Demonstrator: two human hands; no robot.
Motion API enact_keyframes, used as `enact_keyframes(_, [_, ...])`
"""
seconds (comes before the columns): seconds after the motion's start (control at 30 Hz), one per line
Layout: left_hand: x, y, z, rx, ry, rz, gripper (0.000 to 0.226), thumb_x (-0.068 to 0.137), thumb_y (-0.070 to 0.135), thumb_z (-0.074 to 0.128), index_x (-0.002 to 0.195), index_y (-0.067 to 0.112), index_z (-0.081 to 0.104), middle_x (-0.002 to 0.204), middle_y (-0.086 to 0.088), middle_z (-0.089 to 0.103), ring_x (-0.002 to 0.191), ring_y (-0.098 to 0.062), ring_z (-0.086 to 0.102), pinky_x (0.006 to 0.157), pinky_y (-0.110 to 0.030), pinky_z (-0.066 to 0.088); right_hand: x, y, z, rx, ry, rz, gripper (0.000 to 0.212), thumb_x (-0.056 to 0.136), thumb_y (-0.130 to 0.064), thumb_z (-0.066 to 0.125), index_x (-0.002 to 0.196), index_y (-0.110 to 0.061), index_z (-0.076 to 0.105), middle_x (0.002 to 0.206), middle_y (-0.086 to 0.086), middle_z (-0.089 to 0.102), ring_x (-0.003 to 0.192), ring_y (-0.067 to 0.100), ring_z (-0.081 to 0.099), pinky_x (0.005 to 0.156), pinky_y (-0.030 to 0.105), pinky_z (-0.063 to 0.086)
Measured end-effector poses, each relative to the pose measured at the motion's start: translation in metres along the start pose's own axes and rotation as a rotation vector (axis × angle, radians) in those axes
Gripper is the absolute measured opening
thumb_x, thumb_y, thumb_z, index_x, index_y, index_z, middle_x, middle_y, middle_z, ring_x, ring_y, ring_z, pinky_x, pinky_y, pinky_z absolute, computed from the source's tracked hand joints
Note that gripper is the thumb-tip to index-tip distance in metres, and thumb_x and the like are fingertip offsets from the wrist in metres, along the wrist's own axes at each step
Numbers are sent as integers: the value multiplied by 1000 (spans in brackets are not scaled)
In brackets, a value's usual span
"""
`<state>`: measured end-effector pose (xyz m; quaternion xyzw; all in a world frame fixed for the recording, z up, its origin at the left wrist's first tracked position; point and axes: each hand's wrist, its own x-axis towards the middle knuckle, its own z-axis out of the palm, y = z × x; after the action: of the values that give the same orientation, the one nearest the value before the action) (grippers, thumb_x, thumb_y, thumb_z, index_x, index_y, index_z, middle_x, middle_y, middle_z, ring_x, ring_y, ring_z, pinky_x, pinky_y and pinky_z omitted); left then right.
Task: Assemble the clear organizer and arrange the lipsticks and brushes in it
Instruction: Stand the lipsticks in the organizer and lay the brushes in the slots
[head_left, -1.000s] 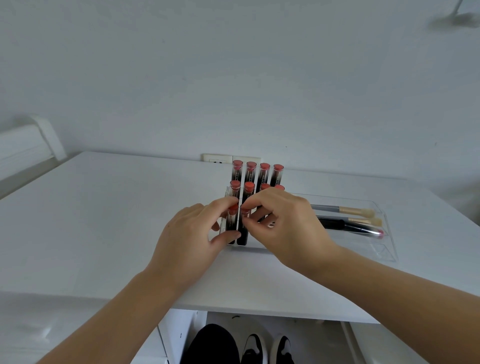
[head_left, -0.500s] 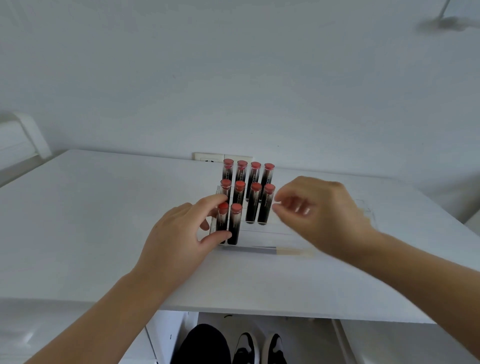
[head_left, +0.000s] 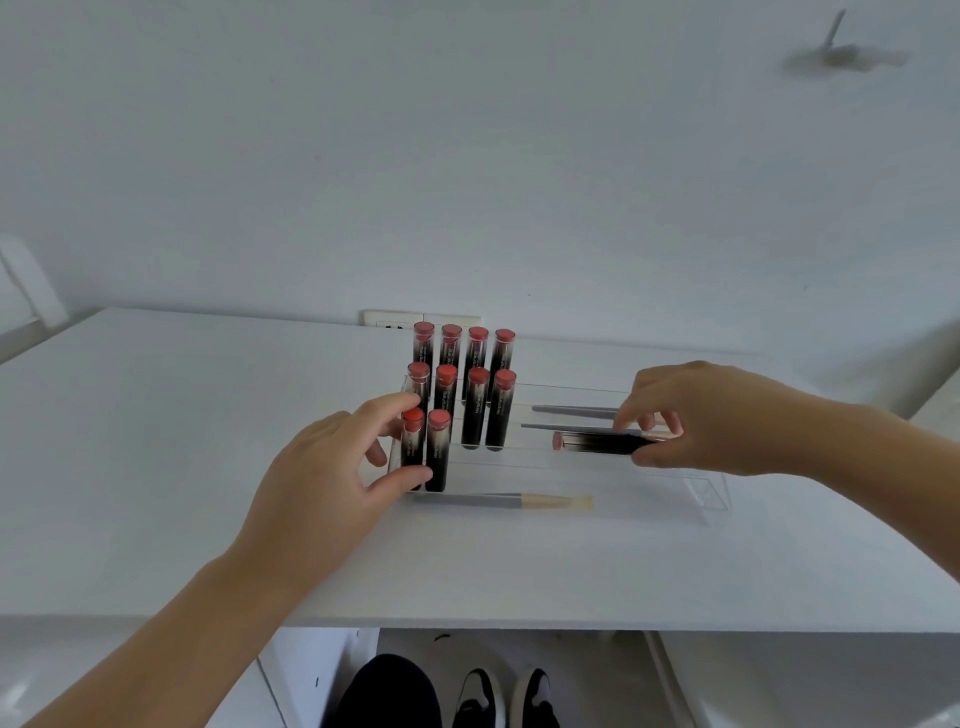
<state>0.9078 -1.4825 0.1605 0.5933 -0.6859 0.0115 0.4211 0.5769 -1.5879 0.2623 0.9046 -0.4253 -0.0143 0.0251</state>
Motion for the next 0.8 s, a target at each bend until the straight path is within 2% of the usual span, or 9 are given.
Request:
enact_keyframes(0.13, [0,0,0,1,-8,-1,62,77,42,81,133,42,53,92,17,65,87,1,59,76,-15,40,0,-3,1,1,-12,9,14,86,-48,66,85,-55,54,91,-27,55,92,-20,43,66,19,38])
enact_keyframes(0.27, [0,0,-1,0,-12,-2,61,77,41,81,133,38,56,92,15,66,86,0,60,75,-18,42,0,-6,-2,49,-10,19,11,84,-46,69,86,-50,59,91,-25,58,89,-13,49,71,23,46])
enact_keyframes(0.37, [0,0,0,-2,-17,-6,62,77,40,82,133,38,56,94,17,67,85,-2,60,76,-20,43,0,-6,-6,99,17,28,8,84,-41,70,86,-44,63,89,-32,61,86,-10,54,63,19,42])
enact_keyframes(0.43, [1,0,0,-4,-13,-7,62,77,39,82,133,37,56,94,19,66,86,0,61,77,-18,42,-2,-7,-9,164,35,45,9,84,-38,70,83,-43,63,81,-38,63,79,-8,59,55,12,38])
enact_keyframes(0.5, [1,1,0,-9,-13,-12,62,77,39,82,132,37,56,94,20,65,86,-1,61,77,-19,43,-4,-7,-13,215,64,68,9,82,-36,70,81,-42,64,72,-31,67,72,-6,60,50,12,38])
enact_keyframes(0.57, [1,0,0,-11,-18,-11,62,77,40,82,133,37,56,95,19,65,85,-1,61,77,-24,45,-5,-7,-17,240,120,78,10,81,-34,72,82,-42,65,72,-29,68,70,-6,61,53,16,39])
enact_keyframes(0.67, [1,0,0,-8,-16,-17,62,77,42,81,133,38,56,93,22,64,87,3,58,76,-20,43,-6,-8,-22,302,206,61,16,81,-31,74,89,-44,68,80,-33,67,78,-4,64,64,20,46])
enact_keyframes(0.8, [0,0,0,-10,-22,-24,61,77,42,81,133,40,55,92,17,66,86,-2,59,76,-26,45,-8,-10,-27,489,338,72,16,79,-34,71,90,-45,73,81,-17,73,75,6,67,67,17,50])
